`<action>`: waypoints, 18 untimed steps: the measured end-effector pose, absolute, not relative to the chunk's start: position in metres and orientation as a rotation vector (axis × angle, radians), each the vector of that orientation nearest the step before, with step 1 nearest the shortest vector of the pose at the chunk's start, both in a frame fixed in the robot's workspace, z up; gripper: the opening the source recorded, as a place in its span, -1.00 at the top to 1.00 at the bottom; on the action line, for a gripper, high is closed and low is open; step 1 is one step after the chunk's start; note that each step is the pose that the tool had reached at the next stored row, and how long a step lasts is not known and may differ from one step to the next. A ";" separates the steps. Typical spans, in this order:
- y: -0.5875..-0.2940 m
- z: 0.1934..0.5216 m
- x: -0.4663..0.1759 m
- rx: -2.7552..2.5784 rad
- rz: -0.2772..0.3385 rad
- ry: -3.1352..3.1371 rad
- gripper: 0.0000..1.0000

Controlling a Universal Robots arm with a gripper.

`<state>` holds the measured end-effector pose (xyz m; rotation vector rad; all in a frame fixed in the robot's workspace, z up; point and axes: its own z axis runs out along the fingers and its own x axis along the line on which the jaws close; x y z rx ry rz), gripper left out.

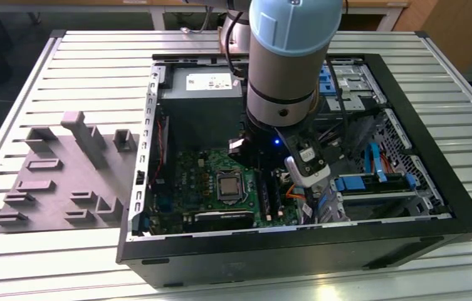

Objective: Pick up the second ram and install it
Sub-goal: 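Press down the second ram until it locks into place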

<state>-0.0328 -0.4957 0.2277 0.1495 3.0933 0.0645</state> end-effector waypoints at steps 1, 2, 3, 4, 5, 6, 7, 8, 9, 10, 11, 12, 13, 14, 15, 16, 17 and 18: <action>-0.496 0.228 -0.033 0.150 0.065 3.093 0.79; -0.496 0.228 -0.033 0.149 0.065 3.093 0.79; -0.496 0.228 -0.033 0.149 0.065 3.093 0.79; -0.496 0.228 -0.033 0.148 0.065 3.093 0.79; -0.497 0.228 -0.033 0.148 0.065 3.093 0.79; -0.497 0.228 -0.033 0.148 0.065 3.093 0.79; -0.497 0.228 -0.033 0.148 0.065 3.093 0.79; -0.497 0.228 -0.033 0.148 0.065 3.093 0.79; -0.497 0.228 -0.033 0.148 0.065 3.093 0.79; -0.498 0.228 -0.033 0.148 0.065 3.093 0.79; -0.498 0.227 -0.033 0.148 0.065 3.093 0.79; -0.498 0.227 -0.033 0.148 0.065 3.093 0.79; -0.498 0.227 -0.033 0.148 0.064 3.093 0.79; -0.498 0.227 -0.033 0.148 0.065 3.093 0.79; -0.499 0.227 -0.033 0.148 0.065 3.093 0.79; -0.499 0.227 -0.033 0.148 0.064 3.093 0.79; -0.499 0.227 -0.033 0.148 0.064 3.093 0.79; -0.499 0.227 -0.033 0.148 0.064 3.093 0.79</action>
